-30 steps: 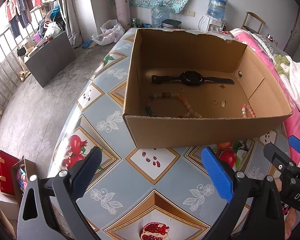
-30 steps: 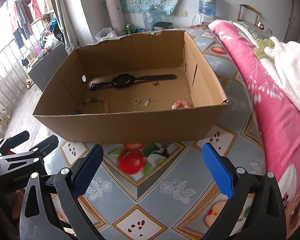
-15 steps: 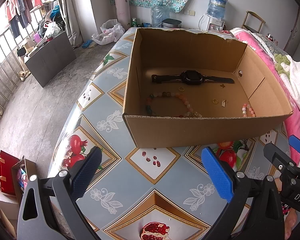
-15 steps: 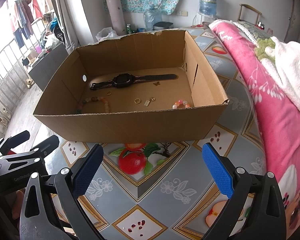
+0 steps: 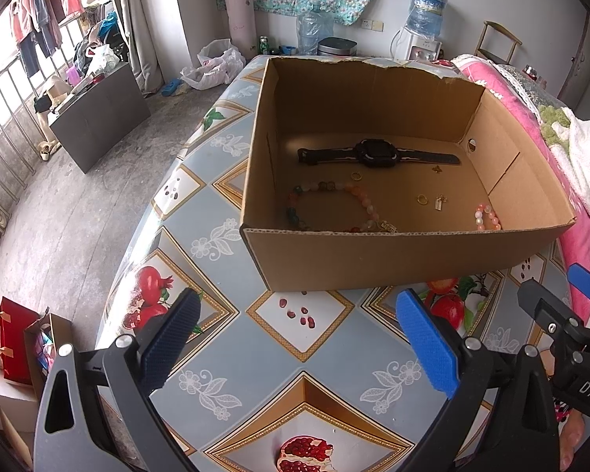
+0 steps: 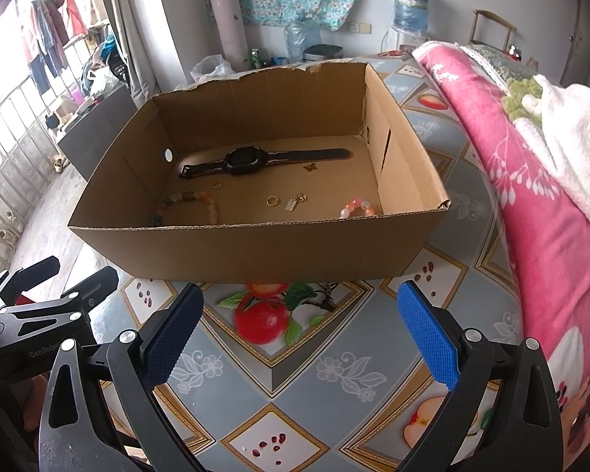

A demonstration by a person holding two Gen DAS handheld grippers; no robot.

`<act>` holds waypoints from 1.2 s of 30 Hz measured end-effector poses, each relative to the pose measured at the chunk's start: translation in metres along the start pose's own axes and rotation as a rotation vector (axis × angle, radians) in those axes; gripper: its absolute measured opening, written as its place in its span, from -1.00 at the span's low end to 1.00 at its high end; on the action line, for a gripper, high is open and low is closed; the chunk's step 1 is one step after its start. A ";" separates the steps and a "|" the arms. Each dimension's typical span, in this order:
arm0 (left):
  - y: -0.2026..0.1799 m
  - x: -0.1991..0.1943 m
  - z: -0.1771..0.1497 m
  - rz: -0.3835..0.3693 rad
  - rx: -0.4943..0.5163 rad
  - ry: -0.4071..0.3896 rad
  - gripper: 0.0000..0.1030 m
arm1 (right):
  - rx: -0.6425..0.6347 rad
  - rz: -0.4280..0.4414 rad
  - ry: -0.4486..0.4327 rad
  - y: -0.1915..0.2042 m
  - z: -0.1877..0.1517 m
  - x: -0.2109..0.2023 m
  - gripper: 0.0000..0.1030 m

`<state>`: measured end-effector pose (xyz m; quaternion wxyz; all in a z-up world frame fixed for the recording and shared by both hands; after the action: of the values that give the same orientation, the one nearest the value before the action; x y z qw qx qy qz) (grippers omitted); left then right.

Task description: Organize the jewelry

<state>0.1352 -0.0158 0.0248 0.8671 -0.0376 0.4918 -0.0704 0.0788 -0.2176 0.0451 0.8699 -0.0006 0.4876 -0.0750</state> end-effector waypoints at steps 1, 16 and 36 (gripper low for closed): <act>0.000 0.000 0.000 0.000 0.000 0.000 0.90 | 0.000 0.000 0.000 0.000 0.000 0.000 0.84; 0.000 0.000 0.000 0.001 0.001 0.001 0.90 | 0.003 0.002 0.001 -0.002 0.000 0.000 0.84; 0.002 -0.001 -0.001 0.004 0.001 0.002 0.90 | 0.003 0.004 0.003 -0.004 -0.002 0.001 0.84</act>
<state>0.1336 -0.0138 0.0252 0.8668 -0.0361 0.4926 -0.0689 0.0770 -0.2220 0.0433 0.8692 0.0017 0.4889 -0.0740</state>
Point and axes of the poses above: each gripper's, at about its wrist camera, not at the fingertips, and x roughly the way its jaws point, y to its left, z to its top, the point moved 1 cm from there along x, roughly the way its jaws point, and after that the axes turned 10 degrees about -z, right-handed, at the moved point
